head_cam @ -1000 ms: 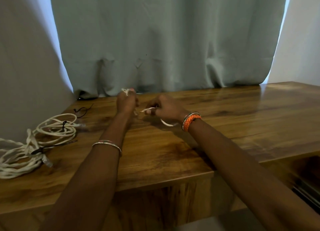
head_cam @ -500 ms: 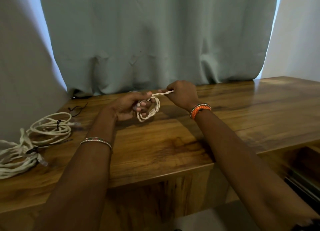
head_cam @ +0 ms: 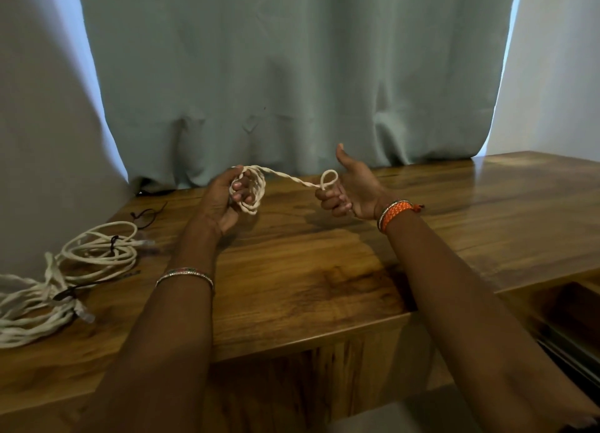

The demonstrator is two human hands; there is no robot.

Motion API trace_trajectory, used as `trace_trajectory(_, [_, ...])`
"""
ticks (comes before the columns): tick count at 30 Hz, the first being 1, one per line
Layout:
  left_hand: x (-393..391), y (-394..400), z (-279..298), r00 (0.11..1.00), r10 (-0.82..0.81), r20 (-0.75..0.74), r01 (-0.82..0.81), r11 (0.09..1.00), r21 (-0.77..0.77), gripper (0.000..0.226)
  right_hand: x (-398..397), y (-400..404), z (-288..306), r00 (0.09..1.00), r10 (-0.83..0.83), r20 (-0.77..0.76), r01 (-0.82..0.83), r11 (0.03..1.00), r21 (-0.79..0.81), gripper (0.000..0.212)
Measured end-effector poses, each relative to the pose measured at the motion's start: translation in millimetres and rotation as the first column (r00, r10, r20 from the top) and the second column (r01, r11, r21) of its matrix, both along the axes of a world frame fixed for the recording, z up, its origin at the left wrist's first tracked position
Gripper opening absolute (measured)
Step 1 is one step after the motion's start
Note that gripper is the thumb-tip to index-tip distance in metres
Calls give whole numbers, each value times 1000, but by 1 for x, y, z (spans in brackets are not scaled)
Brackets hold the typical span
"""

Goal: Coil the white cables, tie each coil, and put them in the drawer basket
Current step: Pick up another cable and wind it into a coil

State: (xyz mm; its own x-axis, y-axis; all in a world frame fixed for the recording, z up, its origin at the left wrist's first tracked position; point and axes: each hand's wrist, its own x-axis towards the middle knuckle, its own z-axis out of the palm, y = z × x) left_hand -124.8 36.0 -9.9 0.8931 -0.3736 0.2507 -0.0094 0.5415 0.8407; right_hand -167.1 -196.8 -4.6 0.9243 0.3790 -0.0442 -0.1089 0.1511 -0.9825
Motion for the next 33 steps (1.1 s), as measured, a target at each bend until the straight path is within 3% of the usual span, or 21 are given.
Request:
trace_trajectory(2, [2, 5, 1, 999, 41, 15, -40, 998, -55, 32, -3, -1, 4, 999, -6, 36, 5, 1000, 26, 49])
trace_trajectory(5, [2, 4, -2, 993, 117, 26, -117, 993, 4, 32, -3, 8, 1, 974, -171, 146, 191, 972, -134, 8])
trace_trajectory(9, [1, -4, -10, 976, 180, 119, -204, 949, 240, 37, 2, 13, -4, 852, -422, 309, 489, 852, -185, 8])
trace_trajectory(11, [-3, -11, -12, 968, 173, 184, -227, 914, 337, 43, 3, 12, -5, 808, -503, 308, 561, 816, -139, 11])
trace_trajectory(13, [-7, -19, -15, 939, 168, 299, -293, 847, 444, 41, 2, 12, -3, 830, -504, 238, 524, 852, -25, 21])
trace_trajectory(16, [-8, -25, -16, 898, 173, 405, -379, 771, 512, 38, 0, 13, 0, 898, -425, 114, 409, 902, 142, 14])
trace_trajectory(18, [-7, -25, -14, 883, 146, 446, -404, 718, 567, 36, 1, 13, -3, 877, -472, 89, 466, 881, 82, 14])
trace_trajectory(19, [-8, -25, -15, 878, 115, 465, -410, 682, 605, 33, 3, 11, -6, 833, -540, 123, 546, 838, -18, 20])
trace_trajectory(21, [-13, -26, -18, 879, 50, 474, -396, 628, 670, 27, 8, 5, -11, 671, -677, 301, 740, 635, -221, 34])
trace_trajectory(23, [-18, -27, -20, 892, 0, 452, -359, 606, 710, 24, 12, -3, -11, 558, -735, 385, 830, 484, -278, 42])
trace_trajectory(24, [-19, -27, -20, 902, -27, 431, -328, 606, 724, 25, 14, -7, -10, 559, -770, 307, 828, 503, -248, 41])
trace_trajectory(26, [-19, -26, -17, 917, -67, 393, -274, 612, 742, 29, 12, -13, -7, 652, -758, -19, 758, 651, 41, 36])
trace_trajectory(28, [-17, -21, -15, 943, -43, 331, -216, 678, 703, 34, 7, -20, -3, 700, -694, -171, 701, 621, 351, 35])
trace_trajectory(31, [-11, -9, -15, 969, -40, 244, -122, 779, 615, 39, 7, -25, 6, 668, -734, -121, 654, 501, 568, 21])
trace_trajectory(32, [-11, -6, -15, 974, -51, 222, -96, 792, 603, 39, 6, -24, 8, 652, -757, -40, 641, 523, 562, 22])
trace_trajectory(33, [-10, -5, -15, 978, -55, 200, -75, 802, 592, 38, 7, -22, 7, 614, -781, 110, 661, 586, 469, 39])
